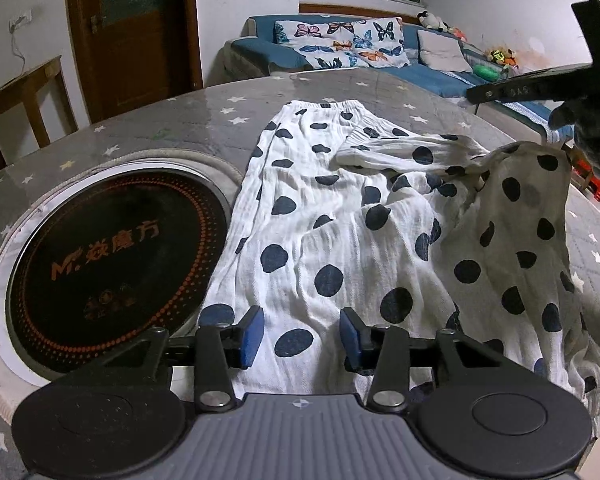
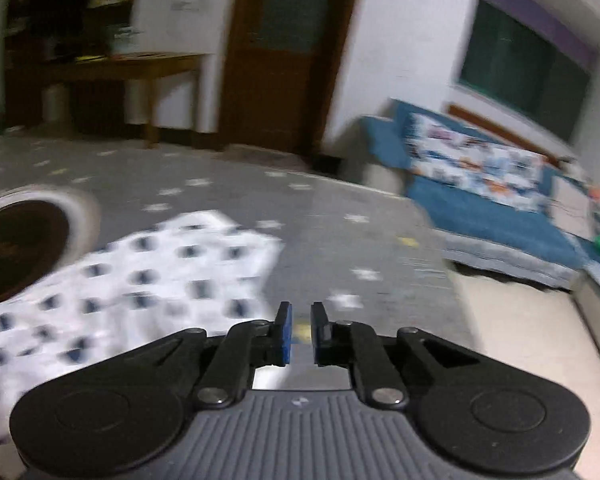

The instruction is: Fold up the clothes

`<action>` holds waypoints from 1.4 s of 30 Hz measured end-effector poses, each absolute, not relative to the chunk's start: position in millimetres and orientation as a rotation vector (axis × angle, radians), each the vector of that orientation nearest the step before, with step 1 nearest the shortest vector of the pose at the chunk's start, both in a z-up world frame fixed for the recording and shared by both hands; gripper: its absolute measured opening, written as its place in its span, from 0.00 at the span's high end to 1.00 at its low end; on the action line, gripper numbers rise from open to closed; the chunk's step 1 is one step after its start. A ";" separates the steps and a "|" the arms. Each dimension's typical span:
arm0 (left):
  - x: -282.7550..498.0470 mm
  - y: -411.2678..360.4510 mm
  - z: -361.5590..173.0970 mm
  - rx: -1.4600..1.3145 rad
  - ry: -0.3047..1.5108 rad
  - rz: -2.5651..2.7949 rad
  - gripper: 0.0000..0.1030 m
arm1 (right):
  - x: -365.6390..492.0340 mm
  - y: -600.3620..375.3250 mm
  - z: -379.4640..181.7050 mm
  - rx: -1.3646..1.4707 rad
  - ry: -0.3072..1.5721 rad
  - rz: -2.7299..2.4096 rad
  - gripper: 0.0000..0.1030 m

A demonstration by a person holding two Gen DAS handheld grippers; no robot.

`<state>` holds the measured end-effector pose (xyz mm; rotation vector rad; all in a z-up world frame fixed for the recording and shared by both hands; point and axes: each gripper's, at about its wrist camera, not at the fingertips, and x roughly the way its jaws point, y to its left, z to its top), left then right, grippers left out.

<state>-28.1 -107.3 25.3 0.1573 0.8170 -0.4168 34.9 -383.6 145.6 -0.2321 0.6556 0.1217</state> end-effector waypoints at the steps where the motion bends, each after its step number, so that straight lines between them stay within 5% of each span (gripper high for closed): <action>1: -28.0 -107.6 25.4 0.158 0.817 -0.415 0.55 | 34.7 -373.5 143.7 -0.242 0.662 0.161 0.81; 14: -27.6 -105.8 25.2 0.143 0.817 -0.417 0.52 | 61.5 -291.1 95.6 -0.311 0.785 0.370 0.73; 17: -27.4 -106.0 24.9 0.142 0.815 -0.416 0.51 | 62.3 -290.9 92.9 -0.327 0.781 0.344 0.76; 19: -27.7 -106.5 24.6 0.145 0.814 -0.414 0.51 | 62.6 -294.2 94.6 -0.332 0.771 0.317 0.93; 27: -27.8 -107.9 23.2 0.154 0.808 -0.408 0.51 | 62.3 -346.0 130.8 -0.317 0.677 0.147 0.97; 35: -27.4 -108.5 22.9 0.159 0.806 -0.401 0.51 | 66.6 -424.3 147.7 -0.319 0.674 -0.140 0.95; 42: -28.2 -109.3 22.5 0.163 0.805 -0.397 0.51 | 58.1 -462.9 136.7 -0.278 0.716 -0.305 0.81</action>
